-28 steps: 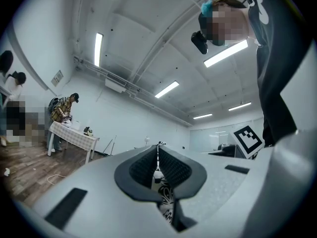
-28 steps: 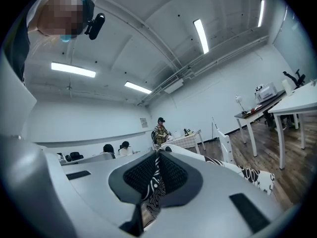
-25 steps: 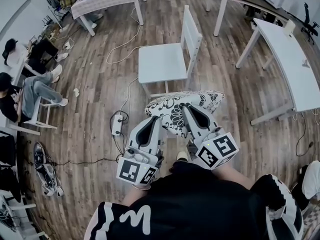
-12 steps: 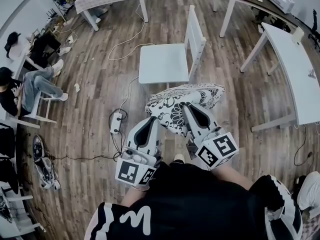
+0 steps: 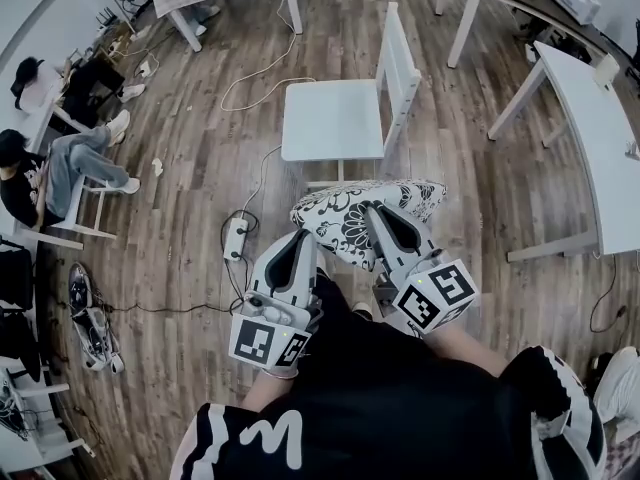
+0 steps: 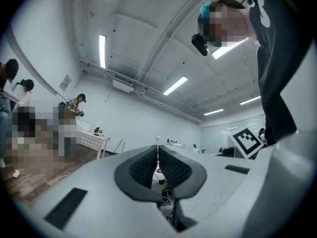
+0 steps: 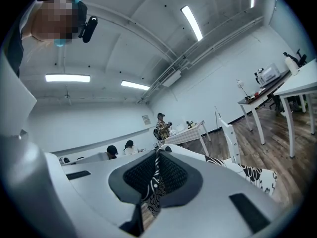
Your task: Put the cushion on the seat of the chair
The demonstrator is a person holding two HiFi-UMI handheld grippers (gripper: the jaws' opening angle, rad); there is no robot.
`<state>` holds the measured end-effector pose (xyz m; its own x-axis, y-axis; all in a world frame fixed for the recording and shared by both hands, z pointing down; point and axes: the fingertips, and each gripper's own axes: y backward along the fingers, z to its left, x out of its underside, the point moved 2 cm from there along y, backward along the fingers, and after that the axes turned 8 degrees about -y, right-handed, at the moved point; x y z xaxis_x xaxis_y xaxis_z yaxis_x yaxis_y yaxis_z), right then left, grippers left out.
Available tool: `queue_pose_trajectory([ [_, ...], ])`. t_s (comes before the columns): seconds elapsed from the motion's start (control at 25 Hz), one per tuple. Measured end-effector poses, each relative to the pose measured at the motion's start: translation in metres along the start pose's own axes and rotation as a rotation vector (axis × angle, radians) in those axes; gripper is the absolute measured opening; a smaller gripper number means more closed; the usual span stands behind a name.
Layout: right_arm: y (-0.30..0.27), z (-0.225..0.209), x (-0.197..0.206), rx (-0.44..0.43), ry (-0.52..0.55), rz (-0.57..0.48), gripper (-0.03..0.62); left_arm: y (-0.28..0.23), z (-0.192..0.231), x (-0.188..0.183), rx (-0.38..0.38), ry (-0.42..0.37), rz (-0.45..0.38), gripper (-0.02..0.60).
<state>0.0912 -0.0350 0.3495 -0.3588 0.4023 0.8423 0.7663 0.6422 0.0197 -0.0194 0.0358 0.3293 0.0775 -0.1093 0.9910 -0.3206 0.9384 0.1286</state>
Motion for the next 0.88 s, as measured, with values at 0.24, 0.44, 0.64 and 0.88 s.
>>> queue_pose_trajectory([
  [0.24, -0.016, -0.012, -0.004, 0.007, 0.013, -0.011, 0.035, -0.019, 0.013, 0.006, 0.015, -0.004, -0.020, 0.014],
  [0.44, -0.038, -0.024, -0.003, 0.026, 0.021, -0.008, 0.035, -0.034, 0.035, 0.014, 0.016, 0.007, -0.025, 0.014],
  [0.64, -0.086, -0.035, -0.011, 0.051, 0.020, 0.017, 0.035, -0.068, 0.080, 0.011, 0.021, 0.026, -0.014, 0.014],
  [0.88, -0.128, -0.046, -0.008, 0.080, 0.004, 0.032, 0.035, -0.097, 0.121, 0.011, 0.041, 0.025, -0.012, 0.014],
])
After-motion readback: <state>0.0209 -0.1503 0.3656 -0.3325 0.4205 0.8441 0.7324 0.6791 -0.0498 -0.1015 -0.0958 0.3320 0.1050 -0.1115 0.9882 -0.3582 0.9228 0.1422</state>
